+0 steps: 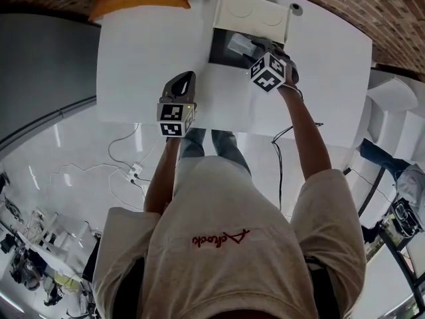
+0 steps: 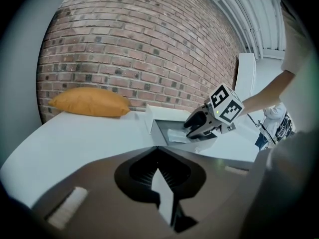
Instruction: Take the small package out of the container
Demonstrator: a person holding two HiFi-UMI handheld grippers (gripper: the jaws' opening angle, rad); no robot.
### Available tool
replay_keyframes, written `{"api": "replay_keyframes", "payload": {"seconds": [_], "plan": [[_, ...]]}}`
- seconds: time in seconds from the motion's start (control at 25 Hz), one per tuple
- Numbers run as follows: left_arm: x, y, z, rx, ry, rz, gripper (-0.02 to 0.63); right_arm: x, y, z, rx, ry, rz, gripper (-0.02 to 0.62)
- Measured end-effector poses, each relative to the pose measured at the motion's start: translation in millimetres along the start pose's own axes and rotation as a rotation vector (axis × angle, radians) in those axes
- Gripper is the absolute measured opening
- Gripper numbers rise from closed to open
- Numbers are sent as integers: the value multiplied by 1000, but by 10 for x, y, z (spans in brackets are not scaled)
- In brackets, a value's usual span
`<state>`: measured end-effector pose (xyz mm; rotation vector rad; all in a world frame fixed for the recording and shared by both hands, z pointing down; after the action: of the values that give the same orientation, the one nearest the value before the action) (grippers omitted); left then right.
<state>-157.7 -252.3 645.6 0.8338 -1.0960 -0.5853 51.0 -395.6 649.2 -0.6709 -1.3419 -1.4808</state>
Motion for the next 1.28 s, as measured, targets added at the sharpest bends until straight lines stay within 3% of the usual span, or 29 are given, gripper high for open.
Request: {"api": "replay_keyframes", "payload": {"seconds": [0.16, 0.72, 0.88, 1.0, 1.28], "plan": [[17, -8, 16, -9, -6, -5, 9, 143, 42, 4, 21, -42, 33, 206], [46, 32, 62, -16, -11, 9, 9, 284, 88, 8, 62, -117, 38, 204], [65, 34, 78, -16, -10, 10, 9, 297, 72, 36, 59, -166, 45, 132], [85, 42, 74, -18, -10, 13, 9, 304, 69, 40, 37, -185, 48, 117], [57, 41, 92, -15, -11, 14, 9, 267, 40, 102, -20, -135, 34, 53]]}}
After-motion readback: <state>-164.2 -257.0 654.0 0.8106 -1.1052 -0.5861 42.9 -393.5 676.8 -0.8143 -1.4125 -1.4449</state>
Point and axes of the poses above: the fingertips, and each gripper's own axes: x forward along the fingers, z to its left, y out of its underside, the point moved 9 cm from there along -x, backward along the fingers, and after that the axes turned 1 degree about z, right-handed, at the moved point
